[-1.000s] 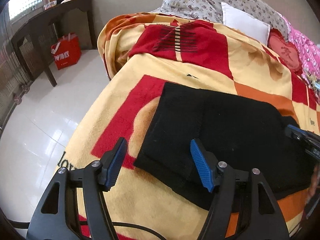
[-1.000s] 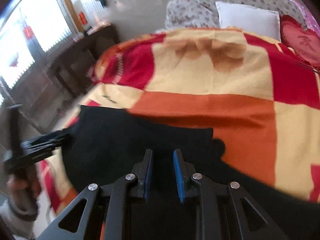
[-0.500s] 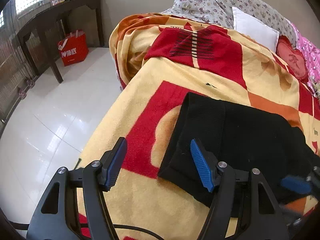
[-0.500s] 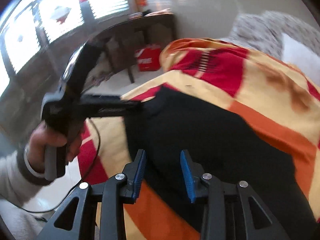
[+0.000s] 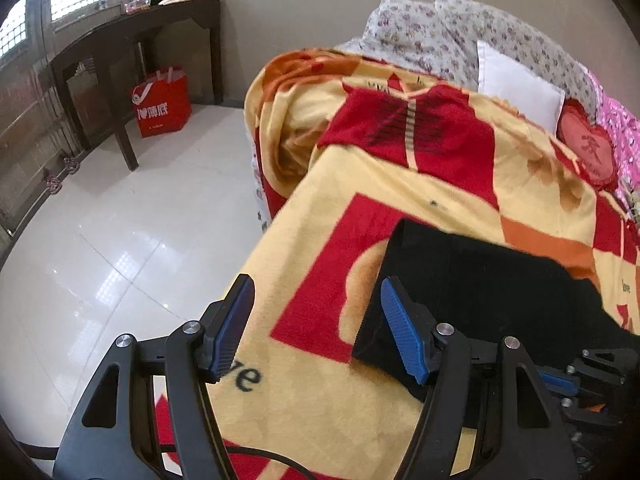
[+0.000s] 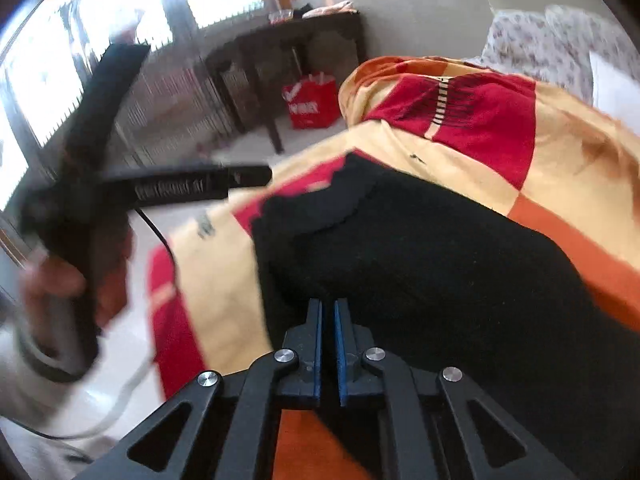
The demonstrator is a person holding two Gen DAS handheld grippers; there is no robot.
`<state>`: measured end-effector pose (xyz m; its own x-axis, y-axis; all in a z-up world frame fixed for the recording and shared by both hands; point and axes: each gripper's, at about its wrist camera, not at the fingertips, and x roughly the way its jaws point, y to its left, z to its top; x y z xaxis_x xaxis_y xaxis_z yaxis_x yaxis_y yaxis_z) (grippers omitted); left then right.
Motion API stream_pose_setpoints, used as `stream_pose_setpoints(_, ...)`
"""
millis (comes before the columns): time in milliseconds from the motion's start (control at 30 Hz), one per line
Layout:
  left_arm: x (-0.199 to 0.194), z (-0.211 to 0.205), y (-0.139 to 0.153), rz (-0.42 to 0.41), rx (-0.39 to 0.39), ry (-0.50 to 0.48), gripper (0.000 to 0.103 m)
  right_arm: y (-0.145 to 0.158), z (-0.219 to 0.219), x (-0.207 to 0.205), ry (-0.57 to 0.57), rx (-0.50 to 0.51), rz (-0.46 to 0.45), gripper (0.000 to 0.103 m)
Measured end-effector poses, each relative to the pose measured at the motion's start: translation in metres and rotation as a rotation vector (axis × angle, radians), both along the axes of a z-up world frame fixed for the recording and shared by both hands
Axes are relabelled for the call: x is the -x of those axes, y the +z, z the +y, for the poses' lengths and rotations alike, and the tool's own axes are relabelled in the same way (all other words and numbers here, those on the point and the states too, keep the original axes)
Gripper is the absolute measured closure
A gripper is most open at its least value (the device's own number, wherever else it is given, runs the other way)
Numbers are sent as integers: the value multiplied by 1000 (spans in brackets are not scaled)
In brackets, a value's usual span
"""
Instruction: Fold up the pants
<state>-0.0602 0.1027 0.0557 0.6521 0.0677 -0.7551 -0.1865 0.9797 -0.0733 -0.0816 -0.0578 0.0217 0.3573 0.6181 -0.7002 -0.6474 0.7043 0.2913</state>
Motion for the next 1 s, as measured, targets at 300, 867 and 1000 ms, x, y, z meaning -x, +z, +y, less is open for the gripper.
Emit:
stream_pose_setpoints(300,2,-13,8,-26,-6,-20,37,-16,27,18,9,33,29,103)
stream_pose_setpoints(867,-5,-99,-14,12,-26,-193,37,3,-110,-1,-447,149,-47,80)
stream_pose_setpoints(1000,-7,-116,-23,42,-51,-221,37,-6,-126,-17,-477,115,-14,80)
